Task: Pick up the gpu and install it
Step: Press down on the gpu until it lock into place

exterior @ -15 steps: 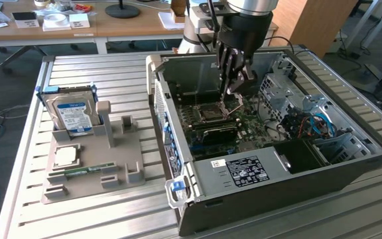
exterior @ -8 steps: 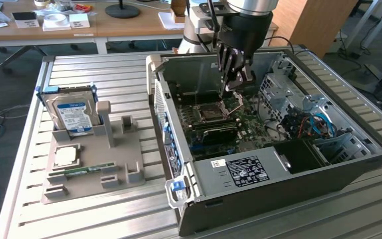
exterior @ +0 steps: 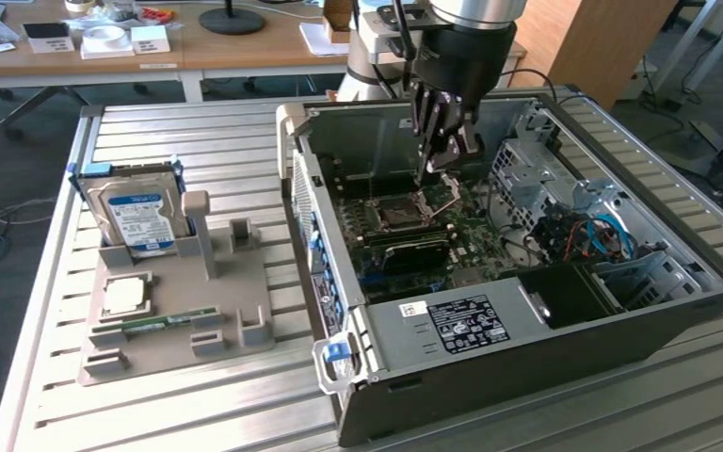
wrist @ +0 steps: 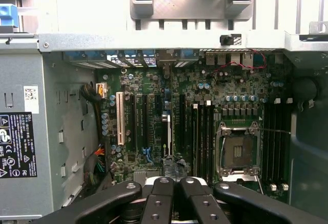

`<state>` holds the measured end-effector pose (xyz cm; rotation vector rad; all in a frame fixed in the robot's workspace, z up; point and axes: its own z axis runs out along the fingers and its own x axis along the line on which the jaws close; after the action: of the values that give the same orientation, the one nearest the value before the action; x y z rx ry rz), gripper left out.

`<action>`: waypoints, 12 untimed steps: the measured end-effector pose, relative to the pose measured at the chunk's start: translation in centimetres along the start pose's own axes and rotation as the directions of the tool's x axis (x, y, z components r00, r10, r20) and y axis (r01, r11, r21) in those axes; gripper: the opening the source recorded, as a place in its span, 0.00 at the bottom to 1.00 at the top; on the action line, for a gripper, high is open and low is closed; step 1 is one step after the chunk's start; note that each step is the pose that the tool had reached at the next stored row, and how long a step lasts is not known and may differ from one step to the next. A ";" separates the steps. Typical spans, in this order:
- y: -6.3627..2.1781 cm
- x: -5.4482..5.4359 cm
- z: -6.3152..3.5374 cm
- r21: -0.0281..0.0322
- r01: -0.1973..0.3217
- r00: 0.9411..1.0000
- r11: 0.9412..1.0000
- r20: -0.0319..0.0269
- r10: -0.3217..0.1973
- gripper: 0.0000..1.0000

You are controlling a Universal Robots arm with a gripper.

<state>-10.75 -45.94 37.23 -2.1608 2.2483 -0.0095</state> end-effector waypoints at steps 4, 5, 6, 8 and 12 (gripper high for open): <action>0.01 0.0 0.43 0.000 0.000 1.000 1.000 0.001 0.000 0.11; 0.01 0.0 0.58 0.000 0.000 1.000 1.000 0.001 0.000 0.11; 0.02 0.0 0.73 0.000 0.000 1.000 1.000 0.001 0.000 0.11; 0.02 0.0 0.90 0.000 0.000 1.000 1.000 0.002 0.000 0.11; 0.01 0.0 0.97 -0.001 0.000 1.000 1.000 0.013 0.000 0.11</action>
<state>-10.74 -45.94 36.26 -2.1545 2.2416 0.0055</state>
